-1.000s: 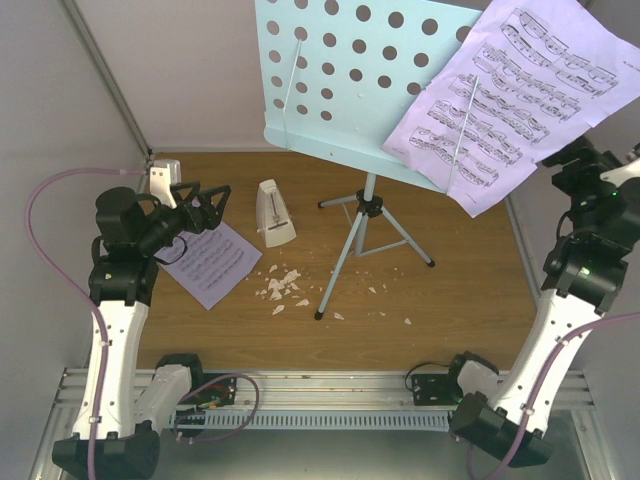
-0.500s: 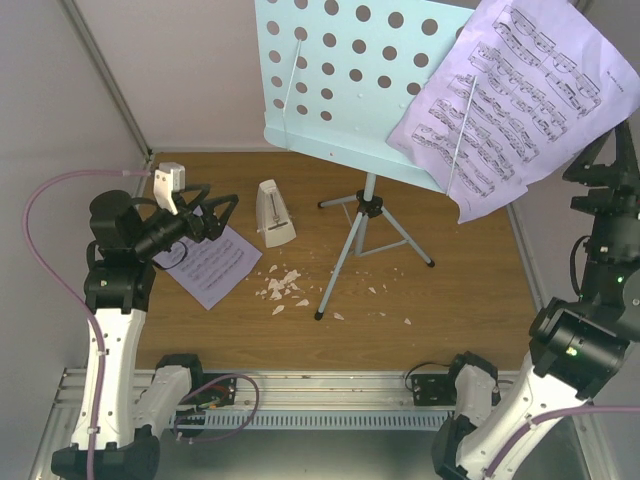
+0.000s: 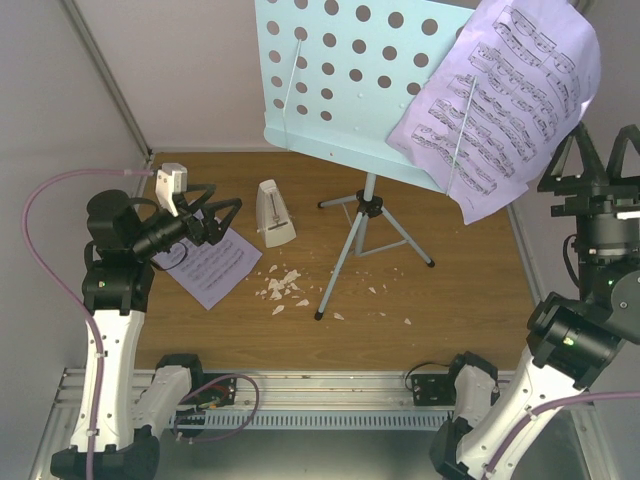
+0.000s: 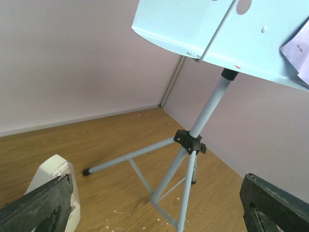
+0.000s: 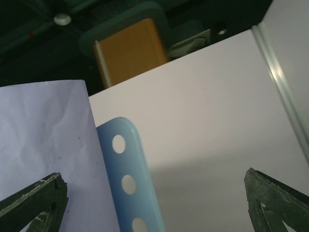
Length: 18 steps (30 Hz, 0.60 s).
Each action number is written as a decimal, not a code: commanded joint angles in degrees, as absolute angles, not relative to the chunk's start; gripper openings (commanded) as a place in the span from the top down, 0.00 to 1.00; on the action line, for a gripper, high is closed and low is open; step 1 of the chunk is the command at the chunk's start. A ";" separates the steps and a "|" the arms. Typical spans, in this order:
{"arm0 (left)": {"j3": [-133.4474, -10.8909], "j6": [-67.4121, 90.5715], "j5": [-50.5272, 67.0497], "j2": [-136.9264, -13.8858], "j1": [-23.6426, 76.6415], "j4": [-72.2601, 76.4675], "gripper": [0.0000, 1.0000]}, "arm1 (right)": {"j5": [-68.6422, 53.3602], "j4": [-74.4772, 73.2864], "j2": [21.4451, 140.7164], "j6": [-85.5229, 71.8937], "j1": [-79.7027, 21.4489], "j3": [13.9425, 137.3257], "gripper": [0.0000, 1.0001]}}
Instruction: Pack up the instrument practice props
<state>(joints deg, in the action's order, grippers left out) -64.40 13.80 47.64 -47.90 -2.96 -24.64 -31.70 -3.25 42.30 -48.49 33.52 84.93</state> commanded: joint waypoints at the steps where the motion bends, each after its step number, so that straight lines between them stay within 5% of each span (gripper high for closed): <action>1: -66.07 13.18 50.11 -47.38 -2.57 -22.22 0.05 | -40.28 6.51 41.78 -49.21 33.84 82.44 0.00; 18: -66.35 13.97 51.49 -48.67 -2.54 -21.15 0.05 | -57.38 15.16 43.07 -46.83 33.84 82.11 0.00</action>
